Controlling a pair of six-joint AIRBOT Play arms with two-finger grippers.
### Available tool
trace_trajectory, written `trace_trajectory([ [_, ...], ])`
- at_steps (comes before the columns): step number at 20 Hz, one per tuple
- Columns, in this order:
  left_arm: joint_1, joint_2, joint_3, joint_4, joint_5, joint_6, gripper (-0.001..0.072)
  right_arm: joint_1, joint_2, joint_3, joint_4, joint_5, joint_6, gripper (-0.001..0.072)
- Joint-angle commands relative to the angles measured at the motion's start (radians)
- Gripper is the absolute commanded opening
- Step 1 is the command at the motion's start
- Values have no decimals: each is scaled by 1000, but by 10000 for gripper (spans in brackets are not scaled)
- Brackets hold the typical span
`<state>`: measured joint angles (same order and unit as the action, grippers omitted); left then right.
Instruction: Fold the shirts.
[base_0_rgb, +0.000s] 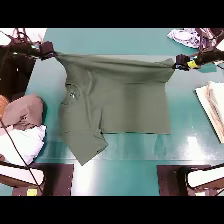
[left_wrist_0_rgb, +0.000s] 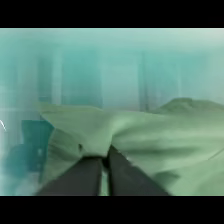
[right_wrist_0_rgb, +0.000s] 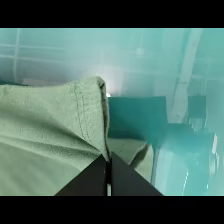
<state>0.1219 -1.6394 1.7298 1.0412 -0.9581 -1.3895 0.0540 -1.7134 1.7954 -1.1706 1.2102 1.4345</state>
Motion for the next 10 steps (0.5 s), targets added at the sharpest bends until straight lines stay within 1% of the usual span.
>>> trace_trajectory([
  [1, -8, -44, 5, -2, 73, 10, 461, 6, -103, 121, 2, 13, 42, 271],
  [2, 2, -39, 5, 4, 47, 9, 563, 3, -111, 149, 1, 31, 43, 500],
  [3, 18, -35, 9, 6, 6, 8, 541, -3, -110, 169, 1, 54, 43, 514],
  [6, 90, -15, 28, 10, -221, 9, 541, -24, -65, 179, -2, 158, 37, 506],
  [7, 114, -5, 17, 16, -283, 8, 541, -33, -48, 179, -2, 206, 13, 477],
  [8, 137, 14, -17, 28, -325, 2, 540, -33, -32, 179, -3, 259, -9, 403],
  [10, 170, 101, -175, 30, -337, 2, 540, -32, -6, 178, -2, 346, -29, 403],
])
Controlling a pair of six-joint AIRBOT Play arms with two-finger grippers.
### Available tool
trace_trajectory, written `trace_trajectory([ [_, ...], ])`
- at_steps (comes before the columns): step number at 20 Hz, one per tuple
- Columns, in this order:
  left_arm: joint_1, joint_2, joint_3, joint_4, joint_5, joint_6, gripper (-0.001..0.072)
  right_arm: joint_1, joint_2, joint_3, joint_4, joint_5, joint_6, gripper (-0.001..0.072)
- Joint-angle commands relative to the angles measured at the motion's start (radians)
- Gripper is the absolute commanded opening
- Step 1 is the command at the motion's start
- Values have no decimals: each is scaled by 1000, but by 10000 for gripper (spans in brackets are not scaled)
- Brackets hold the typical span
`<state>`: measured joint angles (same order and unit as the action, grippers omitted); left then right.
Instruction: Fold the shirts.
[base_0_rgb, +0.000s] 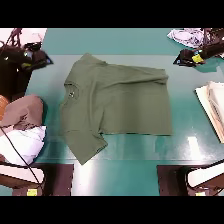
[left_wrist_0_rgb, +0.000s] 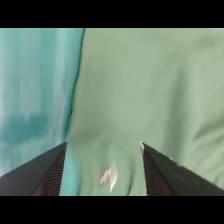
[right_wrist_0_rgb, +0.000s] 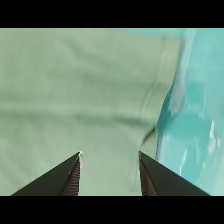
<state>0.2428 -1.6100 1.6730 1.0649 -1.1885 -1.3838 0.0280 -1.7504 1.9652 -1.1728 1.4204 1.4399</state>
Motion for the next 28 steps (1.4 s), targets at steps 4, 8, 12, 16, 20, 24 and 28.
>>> trace_trajectory([
  [4, 56, 338, -620, 20, -29, 25, 542, -4, 68, 8, 1, 214, -35, 403],
  [8, 56, 564, -1011, 19, -12, 59, 541, -5, 138, -67, 2, 223, -35, 403],
  [12, 56, 650, -1178, 11, -30, 66, 541, -5, 290, -319, 2, 124, -35, 403],
  [16, 56, 650, -1242, -35, 3, 81, 541, -5, 407, -494, 2, 47, -36, 404],
  [20, 56, 650, -1241, -161, 68, 109, 540, -5, 513, -666, 0, 19, -36, 404],
  [24, 56, 652, -1241, -164, 90, 110, 123, -48, 628, -909, 0, -13, -35, 403],
  [28, 56, 655, -1192, -164, 80, 121, 24, -169, 673, -1127, 2, 6, -35, 506],
])
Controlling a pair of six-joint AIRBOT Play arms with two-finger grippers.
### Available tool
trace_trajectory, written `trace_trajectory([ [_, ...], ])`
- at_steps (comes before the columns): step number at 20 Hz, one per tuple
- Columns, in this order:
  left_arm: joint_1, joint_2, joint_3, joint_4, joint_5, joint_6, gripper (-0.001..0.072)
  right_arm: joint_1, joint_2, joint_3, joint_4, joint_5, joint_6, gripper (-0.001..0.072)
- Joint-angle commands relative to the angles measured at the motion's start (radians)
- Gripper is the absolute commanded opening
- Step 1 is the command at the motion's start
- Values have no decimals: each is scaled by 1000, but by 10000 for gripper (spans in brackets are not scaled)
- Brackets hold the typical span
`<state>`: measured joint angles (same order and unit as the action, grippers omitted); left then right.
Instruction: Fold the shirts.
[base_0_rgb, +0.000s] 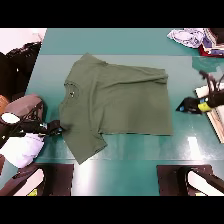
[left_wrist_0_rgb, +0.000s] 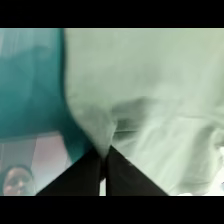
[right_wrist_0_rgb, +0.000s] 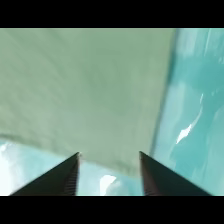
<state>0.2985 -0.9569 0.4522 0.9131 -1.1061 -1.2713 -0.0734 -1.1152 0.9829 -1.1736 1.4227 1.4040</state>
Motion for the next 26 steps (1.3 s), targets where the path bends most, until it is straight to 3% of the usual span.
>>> trace_trajectory([
  [1, 0, 2, 52, -13, -9, 8, 24, -103, 27, -190, 4, 17, 1, 515],
  [3, 0, 2, 98, -12, -14, 8, 24, -145, -11, -267, 12, 19, 0, 495],
  [4, 0, 2, 116, -13, -14, 7, 24, -154, -29, -303, 35, 2, -6, 440],
  [5, 0, 2, 127, -12, -14, 7, 24, -156, -44, -338, 71, -34, -27, 429],
  [8, 0, 2, 134, -13, -16, 7, 24, -134, -70, -396, 143, -152, -29, 429],
  [12, 0, 2, 134, -13, -21, 7, 24, -72, -113, -397, 145, -187, -29, 425],
  [13, 0, 2, 134, -13, -21, 7, 24, -55, -116, -397, 145, -208, -29, 356],
  [14, 0, 2, 134, -13, -21, 8, 24, -41, -111, -397, 144, -230, -29, 222],
  [16, 0, 2, 134, -13, -29, 9, 24, -21, -74, -397, 144, -283, -29, 36],
  [21, 0, 49, 299, -14, -40, -13, 23, -29, 122, -266, 153, -261, -29, 17],
  [26, 0, 181, 887, -16, -57, -65, 23, -29, 301, 228, 159, -296, -15, 17],
])
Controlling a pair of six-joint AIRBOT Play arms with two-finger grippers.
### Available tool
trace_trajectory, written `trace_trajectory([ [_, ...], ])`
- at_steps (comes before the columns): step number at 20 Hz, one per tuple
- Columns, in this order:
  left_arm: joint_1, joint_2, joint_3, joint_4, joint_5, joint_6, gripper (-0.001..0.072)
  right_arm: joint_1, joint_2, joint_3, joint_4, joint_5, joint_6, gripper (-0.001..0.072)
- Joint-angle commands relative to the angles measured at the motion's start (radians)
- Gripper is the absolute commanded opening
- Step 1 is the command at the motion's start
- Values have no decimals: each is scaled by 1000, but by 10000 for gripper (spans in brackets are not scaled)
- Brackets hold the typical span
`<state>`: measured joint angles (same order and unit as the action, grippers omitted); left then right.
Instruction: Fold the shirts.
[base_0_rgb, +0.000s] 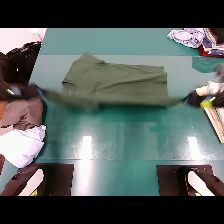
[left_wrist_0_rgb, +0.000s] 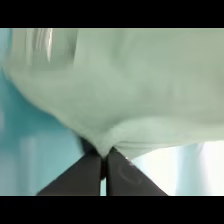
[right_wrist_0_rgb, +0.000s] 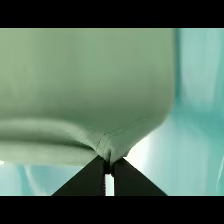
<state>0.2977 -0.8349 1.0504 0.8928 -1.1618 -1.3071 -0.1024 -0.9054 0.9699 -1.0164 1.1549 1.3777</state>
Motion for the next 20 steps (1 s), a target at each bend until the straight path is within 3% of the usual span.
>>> trace_trajectory([
  [1, 1, 71, 430, 4, 7, -29, 23, 1, 113, 343, 1, -51, 11, 17],
  [5, 1, 80, 908, 4, 56, -29, 23, 0, 162, 716, -41, -112, 10, 17],
  [10, 1, 82, 1175, -40, 142, -58, 24, 0, 169, 977, -167, -71, 10, 16],
  [15, 1, 79, 1121, -78, 126, -83, 23, 0, 78, 1129, -268, 138, 29, 16],
  [20, 1, 42, 777, -79, 3, -84, 23, 1, -103, 963, -259, 294, 36, 16],
])
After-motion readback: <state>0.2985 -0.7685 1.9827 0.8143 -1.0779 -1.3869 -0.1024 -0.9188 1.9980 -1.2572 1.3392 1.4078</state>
